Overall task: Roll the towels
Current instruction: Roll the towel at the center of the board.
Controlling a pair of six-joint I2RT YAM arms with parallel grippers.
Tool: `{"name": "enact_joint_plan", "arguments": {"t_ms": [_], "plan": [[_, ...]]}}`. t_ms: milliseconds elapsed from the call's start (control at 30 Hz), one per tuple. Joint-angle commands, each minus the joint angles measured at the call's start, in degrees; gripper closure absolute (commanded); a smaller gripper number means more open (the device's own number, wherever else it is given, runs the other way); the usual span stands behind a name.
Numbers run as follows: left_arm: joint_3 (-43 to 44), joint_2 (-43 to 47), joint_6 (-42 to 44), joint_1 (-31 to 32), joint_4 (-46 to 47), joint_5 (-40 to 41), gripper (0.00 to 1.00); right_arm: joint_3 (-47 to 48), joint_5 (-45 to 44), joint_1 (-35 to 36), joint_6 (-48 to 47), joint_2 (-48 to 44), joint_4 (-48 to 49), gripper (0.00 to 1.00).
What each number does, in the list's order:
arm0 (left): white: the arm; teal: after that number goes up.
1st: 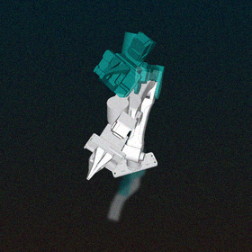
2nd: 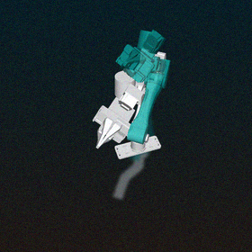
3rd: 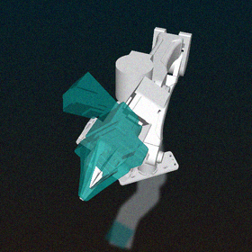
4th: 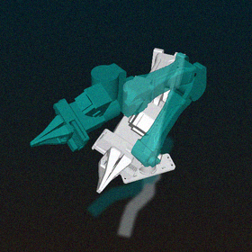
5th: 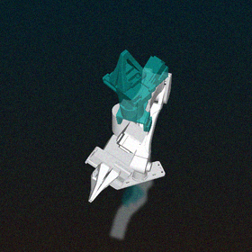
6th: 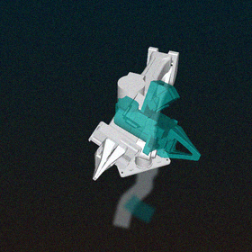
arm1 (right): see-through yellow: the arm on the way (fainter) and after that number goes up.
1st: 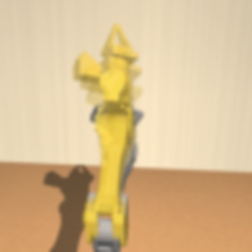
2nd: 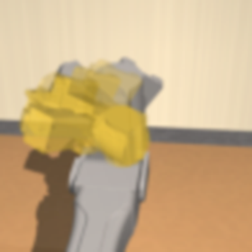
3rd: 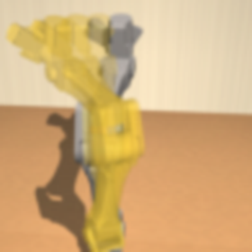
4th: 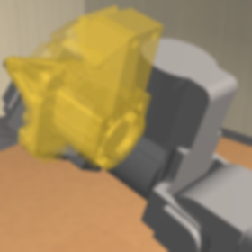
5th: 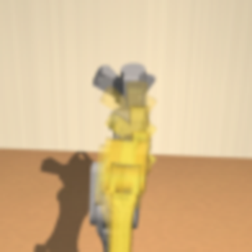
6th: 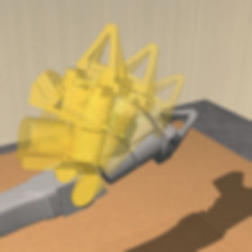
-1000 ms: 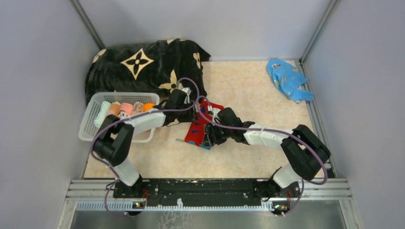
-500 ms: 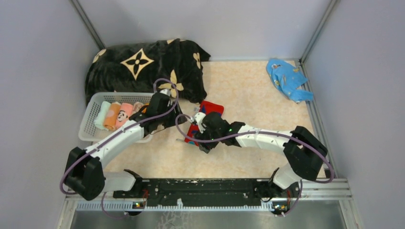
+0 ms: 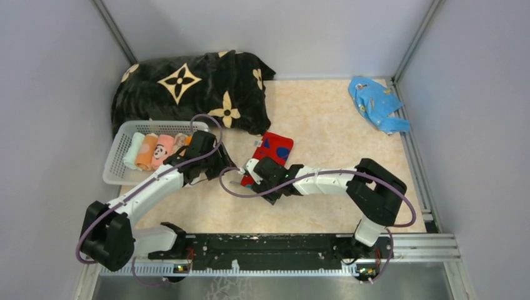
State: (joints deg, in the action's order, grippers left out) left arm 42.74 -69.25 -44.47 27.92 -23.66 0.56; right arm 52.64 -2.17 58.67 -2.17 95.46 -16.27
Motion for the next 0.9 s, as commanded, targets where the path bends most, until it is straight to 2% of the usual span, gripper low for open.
{"name": "enact_joint_plan", "arguments": {"t_ms": [0, 200, 367, 467, 633, 867], "plan": [[-0.6, 1.3, -2.7, -1.3, -2.2, -0.6, 0.37, -0.5, -2.9, 2.7, -0.4, 4.5, 0.0, 0.52], [-1.0, 2.2, -3.0, -1.4, -3.6, -0.8, 0.37, 1.0, -5.3, 3.0, 2.4, 6.7, -2.1, 0.71], [-3.3, 1.9, -6.7, -1.3, -1.1, -5.1, 0.37, 0.0, 3.3, 1.1, 5.9, 3.3, 1.1, 0.83], [-5.1, 1.2, -10.3, -1.3, 0.8, -7.3, 0.37, -1.1, 7.7, 0.1, 8.9, 2.0, 4.0, 0.85], [-7.3, -0.4, -16.6, 0.8, 4.8, -9.3, 0.37, -0.9, 9.5, 0.0, 11.7, 3.0, 5.1, 0.86], [-7.6, -3.8, -23.8, 3.5, 6.9, -5.9, 0.37, -1.4, 9.3, 0.0, 13.8, 3.5, 6.7, 0.85]]}}
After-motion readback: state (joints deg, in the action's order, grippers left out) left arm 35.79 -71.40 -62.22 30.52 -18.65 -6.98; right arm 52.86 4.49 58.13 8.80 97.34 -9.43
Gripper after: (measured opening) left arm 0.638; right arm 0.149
